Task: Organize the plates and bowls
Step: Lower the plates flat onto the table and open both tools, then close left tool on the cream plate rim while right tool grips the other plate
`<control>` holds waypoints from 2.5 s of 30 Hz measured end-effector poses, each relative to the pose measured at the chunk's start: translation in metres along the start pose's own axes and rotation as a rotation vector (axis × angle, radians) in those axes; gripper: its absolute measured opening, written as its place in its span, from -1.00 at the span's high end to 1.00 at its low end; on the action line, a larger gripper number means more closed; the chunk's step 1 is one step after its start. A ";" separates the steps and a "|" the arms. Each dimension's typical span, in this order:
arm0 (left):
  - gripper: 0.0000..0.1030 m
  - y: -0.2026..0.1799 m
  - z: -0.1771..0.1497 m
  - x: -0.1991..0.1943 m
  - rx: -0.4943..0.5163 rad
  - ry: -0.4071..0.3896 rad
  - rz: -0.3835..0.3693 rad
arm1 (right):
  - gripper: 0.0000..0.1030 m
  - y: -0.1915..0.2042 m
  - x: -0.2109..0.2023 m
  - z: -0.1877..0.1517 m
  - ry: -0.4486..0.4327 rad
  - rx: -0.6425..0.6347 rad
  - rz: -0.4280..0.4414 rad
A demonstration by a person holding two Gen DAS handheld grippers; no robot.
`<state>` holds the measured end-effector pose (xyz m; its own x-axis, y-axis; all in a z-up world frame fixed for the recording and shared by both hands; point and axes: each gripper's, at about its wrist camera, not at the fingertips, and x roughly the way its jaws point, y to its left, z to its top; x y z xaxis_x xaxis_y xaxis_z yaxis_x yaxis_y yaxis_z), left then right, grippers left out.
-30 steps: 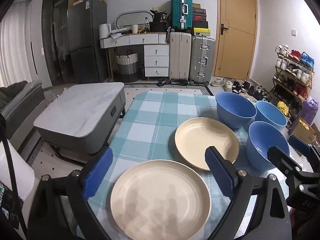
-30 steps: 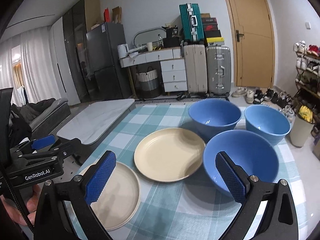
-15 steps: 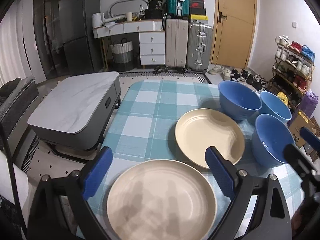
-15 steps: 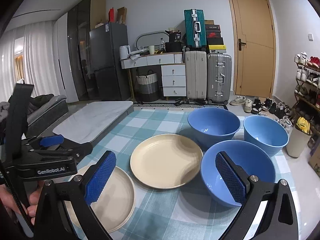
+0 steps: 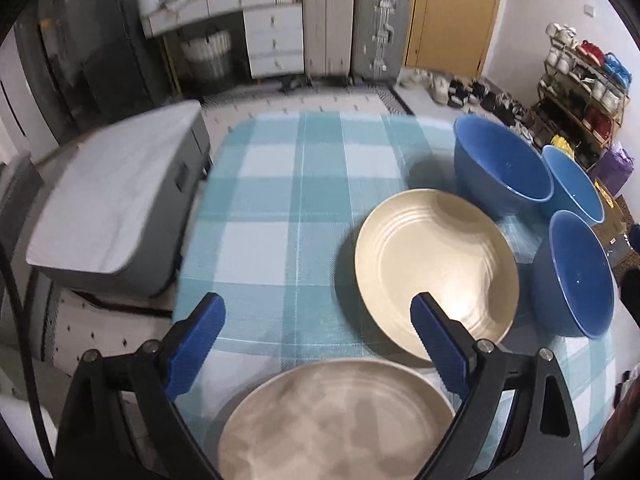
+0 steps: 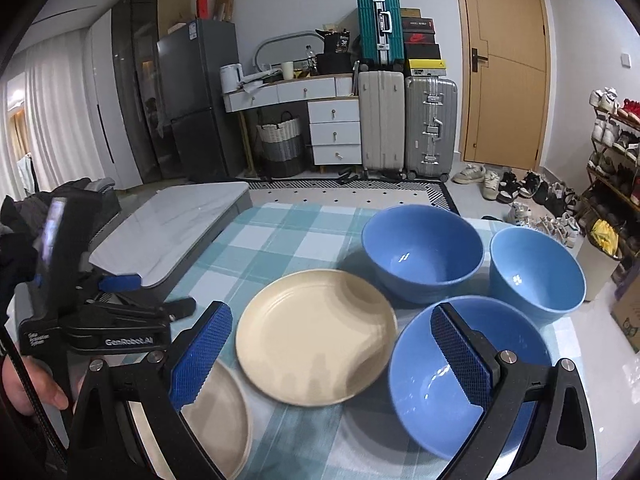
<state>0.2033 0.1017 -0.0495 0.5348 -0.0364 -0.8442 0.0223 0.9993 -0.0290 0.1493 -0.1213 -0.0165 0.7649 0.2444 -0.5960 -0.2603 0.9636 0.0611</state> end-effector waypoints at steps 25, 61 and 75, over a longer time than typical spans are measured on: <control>-0.01 -0.024 0.032 0.102 0.104 0.303 -0.106 | -0.97 -0.007 0.079 0.004 0.150 -0.001 0.013; 0.90 0.038 0.026 0.100 0.042 0.288 -0.123 | -0.97 0.013 0.144 0.030 0.430 0.035 0.102; 0.88 0.087 0.015 0.096 -0.038 0.278 -0.060 | -0.61 0.033 0.199 0.020 0.525 0.004 0.070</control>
<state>0.2698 0.1848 -0.1252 0.2813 -0.0980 -0.9546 0.0118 0.9950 -0.0987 0.3049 -0.0390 -0.1176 0.3479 0.2220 -0.9109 -0.2974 0.9475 0.1173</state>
